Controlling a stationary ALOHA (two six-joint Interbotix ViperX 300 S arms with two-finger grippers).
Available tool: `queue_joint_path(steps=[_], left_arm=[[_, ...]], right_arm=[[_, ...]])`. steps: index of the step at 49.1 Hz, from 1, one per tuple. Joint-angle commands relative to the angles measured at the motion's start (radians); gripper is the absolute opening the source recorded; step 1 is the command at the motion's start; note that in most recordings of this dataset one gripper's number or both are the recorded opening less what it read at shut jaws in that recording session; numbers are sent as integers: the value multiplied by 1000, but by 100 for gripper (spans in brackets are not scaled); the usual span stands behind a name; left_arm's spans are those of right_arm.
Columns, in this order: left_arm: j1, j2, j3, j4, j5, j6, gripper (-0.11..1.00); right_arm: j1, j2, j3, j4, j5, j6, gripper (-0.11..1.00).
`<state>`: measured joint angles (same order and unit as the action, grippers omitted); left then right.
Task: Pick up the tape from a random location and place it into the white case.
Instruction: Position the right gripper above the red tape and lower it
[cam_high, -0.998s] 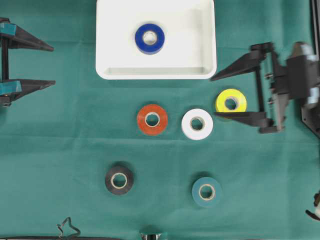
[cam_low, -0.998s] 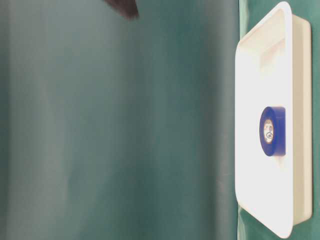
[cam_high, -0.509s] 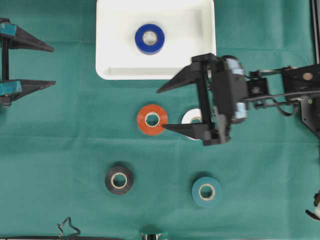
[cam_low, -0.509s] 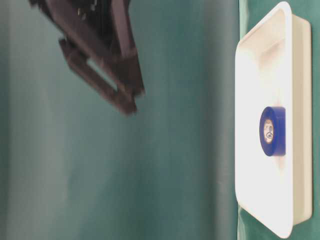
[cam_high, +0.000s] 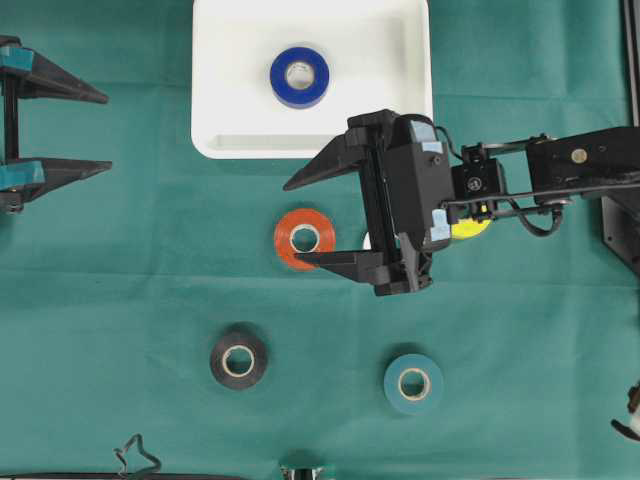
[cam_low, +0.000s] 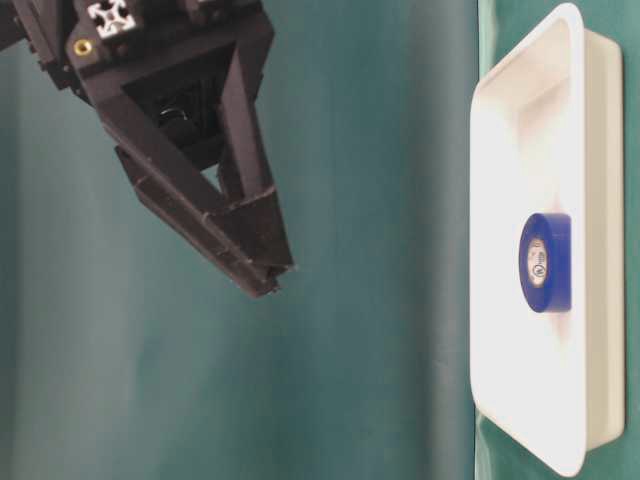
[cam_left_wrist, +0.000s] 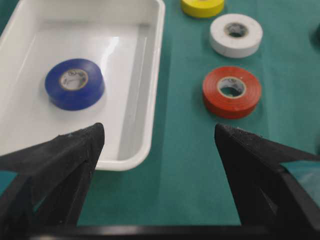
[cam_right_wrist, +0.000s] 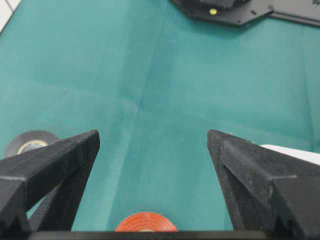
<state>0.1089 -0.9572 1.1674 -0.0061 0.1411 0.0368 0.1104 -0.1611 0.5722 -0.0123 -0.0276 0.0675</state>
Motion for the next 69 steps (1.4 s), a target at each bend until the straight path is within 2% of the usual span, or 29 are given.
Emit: queue_joint_path(steps=[1, 13, 32, 42, 54, 69], left_arm=[[-2, 9, -11, -2, -5, -2, 98], [-2, 9, -11, -2, -5, -2, 98], [-2, 20, -11, -2, -3, -2, 98], [-2, 21, -11, -2, -3, -2, 98], [-2, 21, -11, -2, -3, -2, 98], [-2, 21, -11, -2, -3, -2, 98]], right_arm=[[2, -11, -38, 3, 23, 2, 93], [8, 9, -98, 14, 181, 6, 93], [9, 101, -258, 9, 537, 84, 93], [12, 140, -334, 9, 695, 97, 93], [25, 178, -405, 9, 804, 97, 93], [28, 187, -420, 9, 813, 97, 93]])
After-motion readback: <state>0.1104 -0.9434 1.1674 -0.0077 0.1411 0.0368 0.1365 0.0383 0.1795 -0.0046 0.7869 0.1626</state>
